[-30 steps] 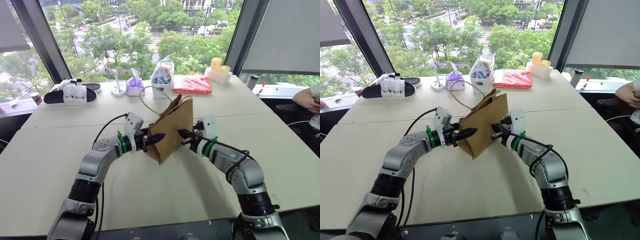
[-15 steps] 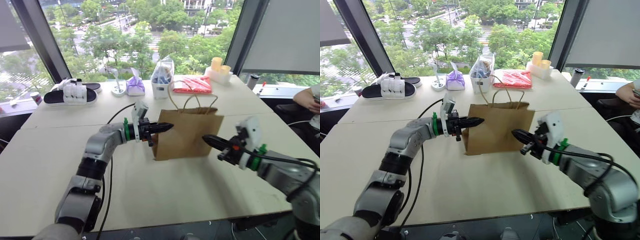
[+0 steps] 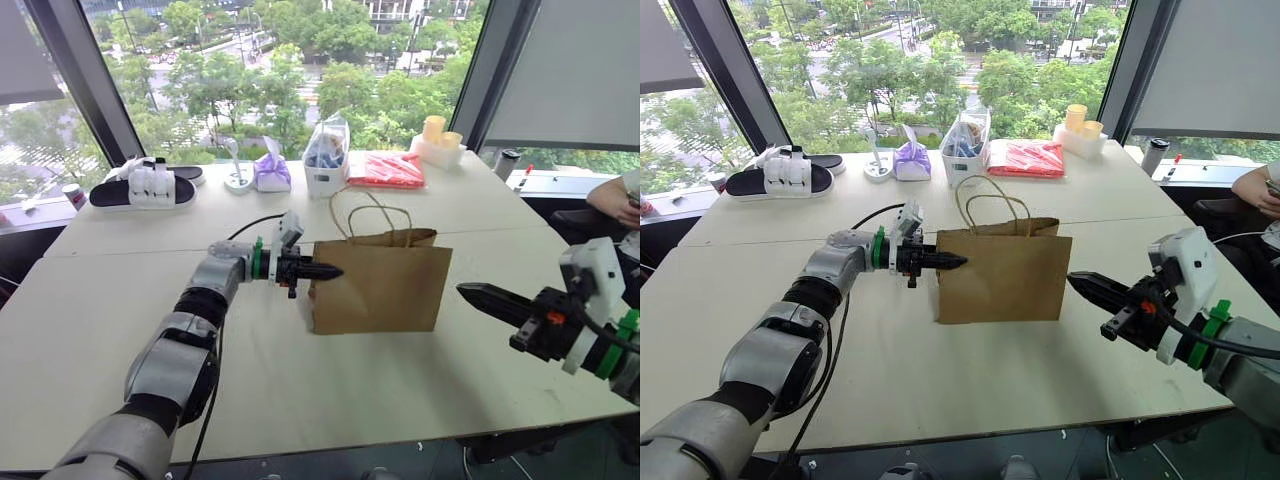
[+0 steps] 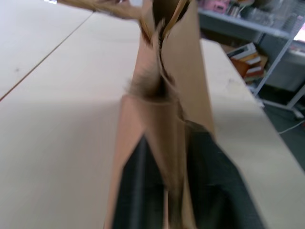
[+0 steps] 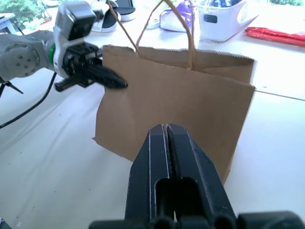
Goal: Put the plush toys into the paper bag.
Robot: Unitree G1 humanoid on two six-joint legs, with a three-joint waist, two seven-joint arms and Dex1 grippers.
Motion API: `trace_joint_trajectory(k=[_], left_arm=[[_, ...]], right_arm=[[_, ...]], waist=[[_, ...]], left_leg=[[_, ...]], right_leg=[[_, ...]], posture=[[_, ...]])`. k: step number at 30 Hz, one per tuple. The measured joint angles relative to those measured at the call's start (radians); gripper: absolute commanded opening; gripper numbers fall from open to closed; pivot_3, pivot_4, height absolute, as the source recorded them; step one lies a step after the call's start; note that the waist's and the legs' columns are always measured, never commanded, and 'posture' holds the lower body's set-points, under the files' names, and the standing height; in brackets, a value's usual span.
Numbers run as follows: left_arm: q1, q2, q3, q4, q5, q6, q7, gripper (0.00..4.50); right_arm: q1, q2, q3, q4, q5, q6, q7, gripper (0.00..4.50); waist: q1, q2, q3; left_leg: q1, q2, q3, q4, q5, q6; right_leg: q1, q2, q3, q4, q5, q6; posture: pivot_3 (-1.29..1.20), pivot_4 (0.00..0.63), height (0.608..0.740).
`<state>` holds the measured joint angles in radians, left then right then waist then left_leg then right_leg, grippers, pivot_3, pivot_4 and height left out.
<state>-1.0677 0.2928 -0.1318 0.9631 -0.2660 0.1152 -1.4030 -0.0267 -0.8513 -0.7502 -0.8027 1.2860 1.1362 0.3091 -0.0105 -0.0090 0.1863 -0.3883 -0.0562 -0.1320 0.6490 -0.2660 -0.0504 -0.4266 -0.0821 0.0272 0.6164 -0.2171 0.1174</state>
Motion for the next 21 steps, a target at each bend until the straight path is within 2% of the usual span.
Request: trace_joint_trajectory(k=[5,6,10,16,21], left_arm=[[0.008,0.027,0.027,-0.015,0.016,-0.038,-0.004,4.33],[0.018,0.035,0.035,-0.041,0.014,-0.040,-0.003,4.46],[0.095,0.094,0.064,-0.197,-0.002,0.002,0.001,4.46],[0.357,0.253,0.132,-0.684,-0.099,0.279,0.086,4.46],[0.526,0.311,0.179,-0.985,-0.185,0.459,0.192,4.46]], right_arm=[[0.024,-0.045,0.038,0.004,0.033,-0.040,-0.028,0.00],[0.026,-0.054,0.049,0.009,0.034,-0.048,-0.025,0.00],[0.036,-0.102,0.088,0.030,0.014,-0.069,0.014,0.00],[0.069,-0.176,0.134,0.079,-0.085,-0.107,0.147,0.00],[0.066,-0.194,0.173,0.111,-0.154,-0.143,0.227,0.00]], waist=[[-0.001,0.000,0.000],[-0.001,0.000,0.000],[-0.004,0.000,0.000],[-0.002,0.000,0.000],[0.003,0.000,0.000]], left_leg=[[0.000,0.000,0.000,0.000,0.000,0.000],[0.000,0.000,0.000,0.000,0.000,0.000],[0.000,0.001,0.000,0.000,0.000,0.000],[0.000,0.001,-0.001,0.000,0.000,0.000],[0.000,0.001,-0.001,0.001,0.000,0.000]], right_leg=[[0.000,0.000,0.000,0.000,0.000,0.000],[0.000,0.000,0.000,0.000,0.000,0.000],[0.000,0.000,0.000,0.001,0.000,0.000],[0.000,0.000,0.001,0.001,0.000,0.000],[0.001,0.000,0.000,0.000,0.000,0.000]], posture=[[0.00,0.150,0.740],[0.00,0.150,0.740],[0.00,0.150,0.740],[0.00,0.150,0.740],[0.00,0.150,0.740]])
